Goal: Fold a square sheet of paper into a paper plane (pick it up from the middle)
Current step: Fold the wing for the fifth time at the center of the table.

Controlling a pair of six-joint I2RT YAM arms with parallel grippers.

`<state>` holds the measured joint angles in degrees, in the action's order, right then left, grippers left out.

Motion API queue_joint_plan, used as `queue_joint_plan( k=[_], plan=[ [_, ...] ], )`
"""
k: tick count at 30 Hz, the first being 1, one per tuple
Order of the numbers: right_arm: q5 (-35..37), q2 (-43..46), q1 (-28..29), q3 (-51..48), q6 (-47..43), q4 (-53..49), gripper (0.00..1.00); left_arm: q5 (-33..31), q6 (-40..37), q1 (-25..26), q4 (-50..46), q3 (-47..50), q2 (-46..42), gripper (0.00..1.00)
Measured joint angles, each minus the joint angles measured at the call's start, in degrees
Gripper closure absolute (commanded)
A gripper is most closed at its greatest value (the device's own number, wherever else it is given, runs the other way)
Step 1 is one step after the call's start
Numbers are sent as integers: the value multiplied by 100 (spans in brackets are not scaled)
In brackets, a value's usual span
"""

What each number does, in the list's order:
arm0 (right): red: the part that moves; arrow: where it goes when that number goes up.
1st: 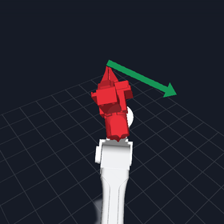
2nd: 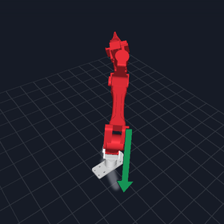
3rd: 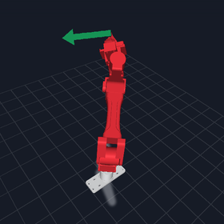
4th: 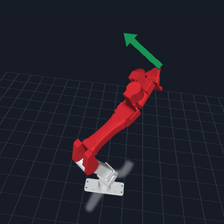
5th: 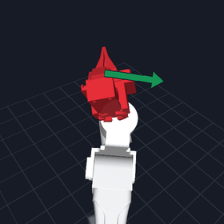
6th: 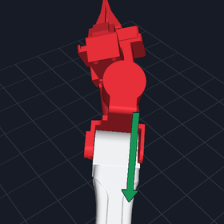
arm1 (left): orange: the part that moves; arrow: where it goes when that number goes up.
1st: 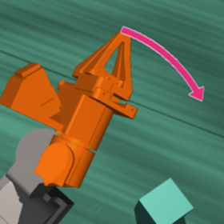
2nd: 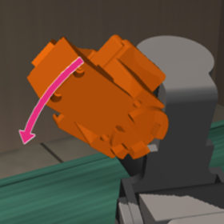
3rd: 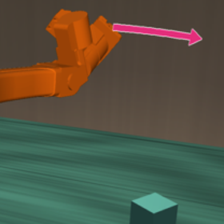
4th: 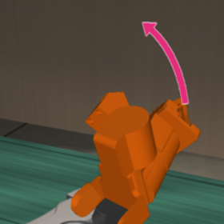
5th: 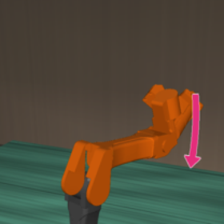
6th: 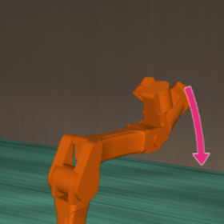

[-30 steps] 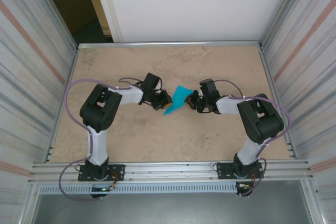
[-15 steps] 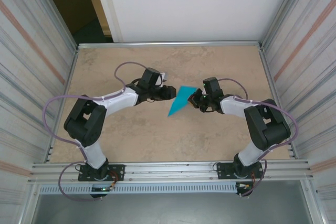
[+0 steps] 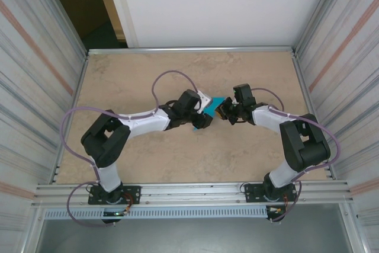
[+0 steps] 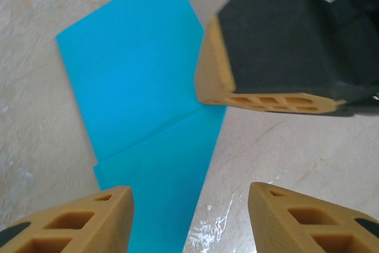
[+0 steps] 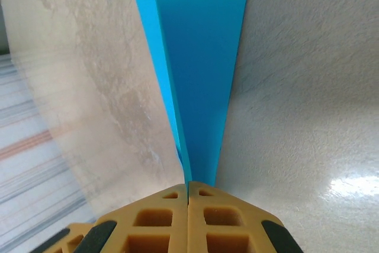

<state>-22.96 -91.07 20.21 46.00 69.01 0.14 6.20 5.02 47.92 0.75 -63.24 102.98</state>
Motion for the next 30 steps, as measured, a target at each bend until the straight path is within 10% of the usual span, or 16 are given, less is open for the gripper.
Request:
queue_joint_plan(
  k=[30],
  plan=[
    [-415, -2, -258, 52, 111, -208, 94, -892, -1690, 236, 1443, 713, 531, 68]
  ],
)
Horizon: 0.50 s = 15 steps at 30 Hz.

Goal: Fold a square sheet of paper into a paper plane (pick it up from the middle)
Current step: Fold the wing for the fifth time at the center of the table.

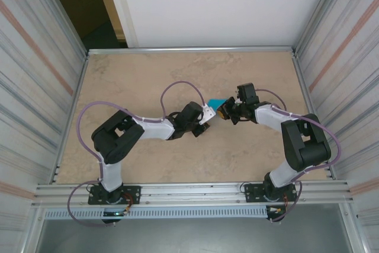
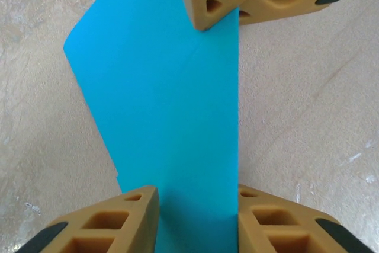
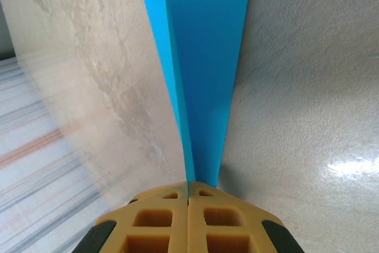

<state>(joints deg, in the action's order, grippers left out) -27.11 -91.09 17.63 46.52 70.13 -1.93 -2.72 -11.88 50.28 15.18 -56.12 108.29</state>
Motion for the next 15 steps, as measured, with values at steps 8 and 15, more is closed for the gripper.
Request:
queue_joint_plan(
  k=[8, 15],
  plan=[
    [-35, -7, 2, 81, -2, -33, 94, 4, -35, 0, 13, 0, 4, 70],
    [-107, -83, 2, 90, -2, -98, 94, 9, -35, 15, 13, 0, 4, 69]
  ],
)
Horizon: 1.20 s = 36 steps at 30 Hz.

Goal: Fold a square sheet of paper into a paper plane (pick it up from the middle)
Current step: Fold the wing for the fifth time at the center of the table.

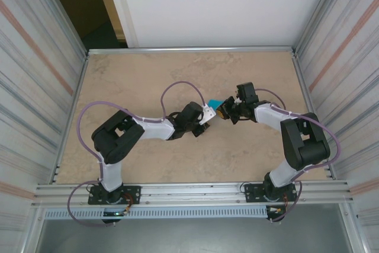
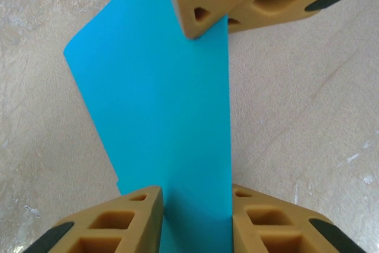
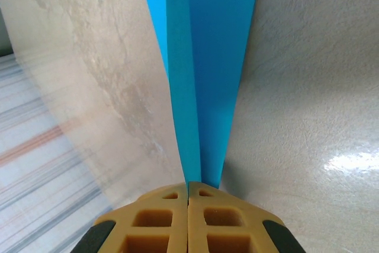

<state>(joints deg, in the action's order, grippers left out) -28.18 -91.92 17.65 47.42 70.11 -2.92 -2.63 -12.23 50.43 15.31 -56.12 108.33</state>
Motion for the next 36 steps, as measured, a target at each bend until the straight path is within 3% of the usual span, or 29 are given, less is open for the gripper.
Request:
queue_joint_plan(
  k=[19, 23, 31, 36],
  plan=[
    [-39, -101, 11, 2, 0, -42, 90, 61, 2, 33, -20, 0, 61, 78],
    [-46, -120, 11, 2, -2, -48, 81, 107, 2, 33, -28, 0, 66, 81],
    [-15, -35, -28, 83, -122, -212, 47, 157, 9, 33, -46, -2, 142, 85],
    [162, 321, -229, 103, -361, -498, 41, 291, 70, 31, -72, -4, 177, 85]
  ],
)
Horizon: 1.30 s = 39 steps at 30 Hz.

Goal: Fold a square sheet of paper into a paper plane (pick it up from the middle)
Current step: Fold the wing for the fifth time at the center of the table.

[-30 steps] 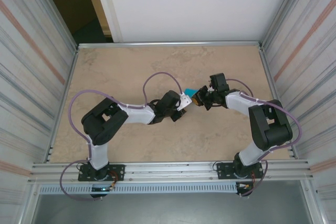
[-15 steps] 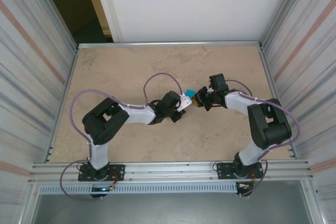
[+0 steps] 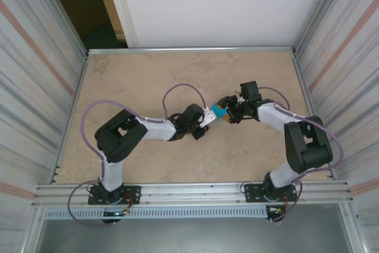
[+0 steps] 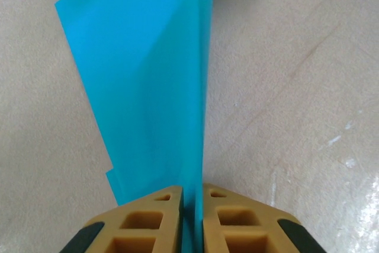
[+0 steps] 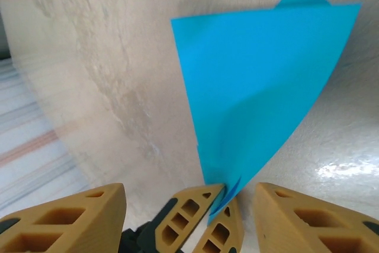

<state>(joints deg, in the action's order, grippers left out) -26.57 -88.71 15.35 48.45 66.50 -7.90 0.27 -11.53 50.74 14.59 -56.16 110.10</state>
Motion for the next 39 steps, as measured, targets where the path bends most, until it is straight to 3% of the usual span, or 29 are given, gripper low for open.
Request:
queue_joint_plan(
  k=[9, 18, 25, 39],
  plan=[
    [426, 505, -367, 20, -332, -444, 39, 455, 295, -87, -101, -61, 37, 84],
    [247, 450, -387, 20, -608, -636, 35, 1040, 761, -446, 35, 22, 37, 83],
    [-92, -216, -286, 94, -568, -658, 34, 1333, 962, -614, 181, 103, 37, 83],
    [-212, -1467, 223, 1204, 39, -896, 33, 1316, 745, -612, 319, 175, 37, 82]
  ],
)
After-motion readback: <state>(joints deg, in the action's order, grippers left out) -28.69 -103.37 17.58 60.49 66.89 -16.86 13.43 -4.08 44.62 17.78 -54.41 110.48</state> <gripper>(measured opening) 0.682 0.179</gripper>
